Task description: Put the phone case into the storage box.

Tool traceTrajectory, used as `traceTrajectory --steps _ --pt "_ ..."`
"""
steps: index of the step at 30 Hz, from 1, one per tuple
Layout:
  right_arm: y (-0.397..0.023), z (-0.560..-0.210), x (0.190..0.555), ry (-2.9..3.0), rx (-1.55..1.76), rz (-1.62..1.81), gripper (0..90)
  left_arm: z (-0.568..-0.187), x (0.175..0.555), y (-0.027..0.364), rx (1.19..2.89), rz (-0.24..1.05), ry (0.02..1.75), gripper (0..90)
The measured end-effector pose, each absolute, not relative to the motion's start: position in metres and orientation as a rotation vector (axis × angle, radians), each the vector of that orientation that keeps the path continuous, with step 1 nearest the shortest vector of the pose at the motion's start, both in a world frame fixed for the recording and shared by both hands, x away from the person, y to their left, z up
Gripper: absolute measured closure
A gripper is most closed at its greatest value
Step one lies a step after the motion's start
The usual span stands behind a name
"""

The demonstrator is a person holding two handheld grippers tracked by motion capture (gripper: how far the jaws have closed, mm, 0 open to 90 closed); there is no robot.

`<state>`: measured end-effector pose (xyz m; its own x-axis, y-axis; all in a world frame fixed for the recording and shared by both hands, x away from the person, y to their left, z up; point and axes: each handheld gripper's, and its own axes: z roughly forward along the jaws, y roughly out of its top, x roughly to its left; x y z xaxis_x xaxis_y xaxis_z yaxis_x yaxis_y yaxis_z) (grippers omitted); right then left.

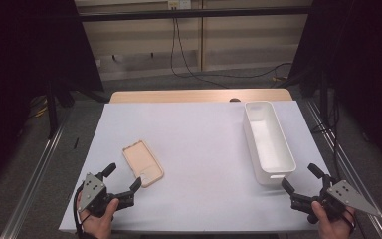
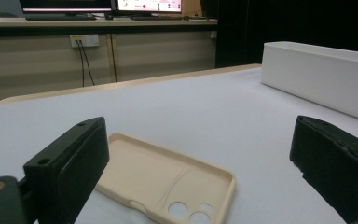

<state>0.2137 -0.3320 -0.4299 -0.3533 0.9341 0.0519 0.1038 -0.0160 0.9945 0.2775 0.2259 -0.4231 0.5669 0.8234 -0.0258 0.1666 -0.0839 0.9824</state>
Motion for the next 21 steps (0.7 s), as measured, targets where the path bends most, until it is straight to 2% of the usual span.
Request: traceTrajectory --steps 13,21 --pt "-0.33 -0.429 0.213 1.548 1.11 1.455 0.4 -0.423 0.281 0.226 1.612 0.641 0.845 4.8" --pt "-0.331 -0.429 0.211 1.539 1.116 1.441 0.0 -0.424 0.288 0.222 1.628 0.54 0.81 5.8"
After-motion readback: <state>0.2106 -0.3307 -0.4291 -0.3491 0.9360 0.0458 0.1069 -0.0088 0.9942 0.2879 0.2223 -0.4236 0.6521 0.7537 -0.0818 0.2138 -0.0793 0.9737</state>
